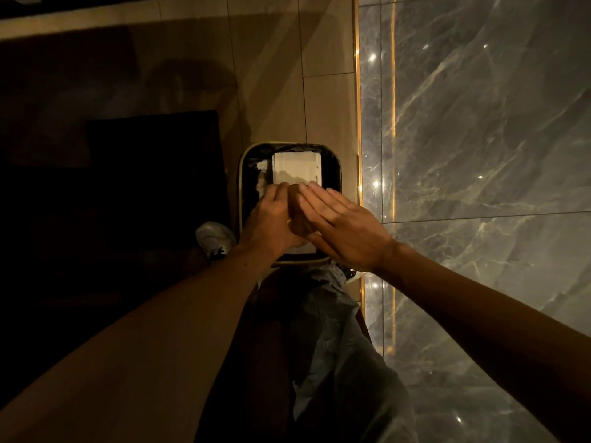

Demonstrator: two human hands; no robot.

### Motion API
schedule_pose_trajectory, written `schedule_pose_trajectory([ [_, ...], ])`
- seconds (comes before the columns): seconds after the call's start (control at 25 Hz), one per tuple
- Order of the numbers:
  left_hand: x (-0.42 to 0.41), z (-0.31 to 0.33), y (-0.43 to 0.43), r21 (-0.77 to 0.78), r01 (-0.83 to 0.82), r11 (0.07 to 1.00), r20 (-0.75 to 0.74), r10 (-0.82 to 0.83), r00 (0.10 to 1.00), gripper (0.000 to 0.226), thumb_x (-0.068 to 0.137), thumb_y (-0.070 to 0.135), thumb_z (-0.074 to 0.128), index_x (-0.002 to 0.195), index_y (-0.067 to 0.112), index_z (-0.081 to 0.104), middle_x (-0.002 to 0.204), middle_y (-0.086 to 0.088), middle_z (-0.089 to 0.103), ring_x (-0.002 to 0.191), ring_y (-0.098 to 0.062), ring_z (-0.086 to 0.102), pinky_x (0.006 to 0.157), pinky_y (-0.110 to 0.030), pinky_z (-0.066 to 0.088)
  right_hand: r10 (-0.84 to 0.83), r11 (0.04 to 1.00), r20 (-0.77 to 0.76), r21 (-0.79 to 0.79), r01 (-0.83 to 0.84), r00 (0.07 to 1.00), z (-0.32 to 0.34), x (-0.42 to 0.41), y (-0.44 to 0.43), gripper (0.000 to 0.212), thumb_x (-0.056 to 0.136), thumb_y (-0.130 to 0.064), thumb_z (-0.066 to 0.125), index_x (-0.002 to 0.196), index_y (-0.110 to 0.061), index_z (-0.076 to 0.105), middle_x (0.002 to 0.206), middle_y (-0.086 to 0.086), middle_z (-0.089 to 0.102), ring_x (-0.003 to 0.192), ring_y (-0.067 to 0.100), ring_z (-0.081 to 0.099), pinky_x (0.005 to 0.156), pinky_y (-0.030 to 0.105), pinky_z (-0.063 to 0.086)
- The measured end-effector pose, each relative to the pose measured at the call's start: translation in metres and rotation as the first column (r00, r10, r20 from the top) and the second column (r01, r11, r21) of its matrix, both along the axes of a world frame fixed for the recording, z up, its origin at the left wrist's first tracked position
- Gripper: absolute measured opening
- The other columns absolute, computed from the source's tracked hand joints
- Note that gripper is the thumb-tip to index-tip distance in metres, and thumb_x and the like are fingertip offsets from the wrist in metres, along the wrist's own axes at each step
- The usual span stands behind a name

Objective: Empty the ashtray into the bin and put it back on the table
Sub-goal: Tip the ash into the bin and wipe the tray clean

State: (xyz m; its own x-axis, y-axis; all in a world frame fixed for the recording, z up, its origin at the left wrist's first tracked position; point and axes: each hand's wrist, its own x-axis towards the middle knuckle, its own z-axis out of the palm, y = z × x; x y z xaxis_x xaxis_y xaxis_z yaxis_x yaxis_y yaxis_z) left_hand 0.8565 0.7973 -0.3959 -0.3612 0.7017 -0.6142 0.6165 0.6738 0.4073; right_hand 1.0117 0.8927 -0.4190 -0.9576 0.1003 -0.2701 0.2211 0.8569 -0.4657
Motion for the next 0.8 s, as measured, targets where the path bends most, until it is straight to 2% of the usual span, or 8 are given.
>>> schedule_pose_trajectory([
  [0.16,0.001,0.002,0.003,-0.041,0.015,0.999,-0.001,-0.015,1.000,0.108,0.054,0.034,0.092,0.143,0.005,0.037,0.145,-0.016,0.041,0.129,-0.034,0.047,0.101,-0.041,0.044,0.068,0.998,0.067,-0.019,-0.067,0.995,-0.005,0.003,-0.002,0.066,0.102,-0.048,0.027,0.152,-0.004,0.020,0.159,0.018,0.022,0.149,0.028,0.017,0.121,0.040,0.013],
  [0.28,0.001,0.002,0.004,-0.069,-0.012,0.998,0.009,0.012,1.000,0.111,0.056,0.033,0.091,0.146,0.005,0.033,0.149,-0.015,0.037,0.132,-0.033,0.044,0.105,-0.042,0.042,-0.139,0.969,0.087,-0.195,0.153,0.986,-0.002,0.000,0.001,0.063,0.102,-0.043,0.032,0.152,-0.009,0.019,0.161,0.015,0.017,0.149,0.025,0.015,0.122,0.037,0.010],
  [0.36,-0.001,0.001,0.002,-0.073,-0.021,0.997,0.025,0.022,0.999,0.110,0.054,0.030,0.092,0.145,0.006,0.034,0.146,-0.013,0.039,0.130,-0.032,0.046,0.105,-0.041,0.042,-0.350,0.827,0.124,-0.424,0.369,0.928,0.004,0.001,0.000,0.056,0.102,-0.034,0.042,0.151,-0.012,0.026,0.159,0.009,0.027,0.145,0.015,0.024,0.119,0.025,0.019],
  [0.44,-0.002,0.001,0.002,-0.090,-0.009,0.996,0.069,0.015,0.998,0.110,0.054,0.028,0.093,0.145,0.008,0.034,0.145,-0.010,0.039,0.130,-0.030,0.045,0.105,-0.039,0.042,-0.519,0.576,0.224,-0.622,0.530,0.825,0.010,0.002,0.000,0.046,0.100,-0.022,0.051,0.143,-0.017,0.040,0.144,-0.004,0.044,0.131,-0.003,0.035,0.108,0.006,0.023],
  [0.52,-0.002,0.004,0.002,-0.144,-0.012,0.990,0.112,0.028,0.993,0.112,0.054,0.029,0.092,0.147,0.010,0.031,0.147,-0.009,0.037,0.133,-0.028,0.041,0.106,-0.038,0.039,-0.574,0.359,0.359,-0.698,0.620,0.736,0.012,0.002,0.001,0.044,0.096,-0.015,0.057,0.139,-0.019,0.048,0.139,-0.006,0.052,0.129,-0.002,0.040,0.110,0.013,0.028],
  [0.6,-0.002,0.009,-0.001,-0.212,-0.048,0.976,0.143,0.080,0.986,0.118,0.051,0.038,0.093,0.148,0.012,0.030,0.149,-0.008,0.036,0.135,-0.028,0.039,0.110,-0.041,0.039,-0.564,0.254,0.425,-0.726,0.639,0.708,0.011,0.003,0.000,0.045,0.093,-0.008,0.060,0.136,-0.020,0.051,0.138,-0.008,0.054,0.131,0.004,0.044,0.111,0.023,0.032],
  [0.72,-0.002,0.016,-0.008,-0.263,-0.177,0.949,0.224,0.238,0.945,0.132,0.032,0.059,0.088,0.145,0.021,0.034,0.144,-0.004,0.047,0.131,-0.025,0.047,0.106,-0.046,0.045,-0.540,0.134,0.474,-0.768,0.626,0.696,0.022,0.005,0.000,0.047,0.091,-0.001,0.061,0.124,-0.034,0.055,0.121,-0.021,0.060,0.115,-0.011,0.054,0.098,0.011,0.039],
  [0.8,0.000,0.018,-0.011,-0.314,-0.281,0.907,0.263,0.368,0.892,0.133,0.024,0.063,0.087,0.142,0.025,0.037,0.136,0.001,0.055,0.124,-0.021,0.054,0.102,-0.044,0.049,-0.542,0.120,0.459,-0.787,0.606,0.704,0.032,0.006,0.002,0.043,0.092,-0.001,0.059,0.118,-0.035,0.058,0.117,-0.016,0.065,0.112,-0.006,0.060,0.094,0.011,0.045],
])
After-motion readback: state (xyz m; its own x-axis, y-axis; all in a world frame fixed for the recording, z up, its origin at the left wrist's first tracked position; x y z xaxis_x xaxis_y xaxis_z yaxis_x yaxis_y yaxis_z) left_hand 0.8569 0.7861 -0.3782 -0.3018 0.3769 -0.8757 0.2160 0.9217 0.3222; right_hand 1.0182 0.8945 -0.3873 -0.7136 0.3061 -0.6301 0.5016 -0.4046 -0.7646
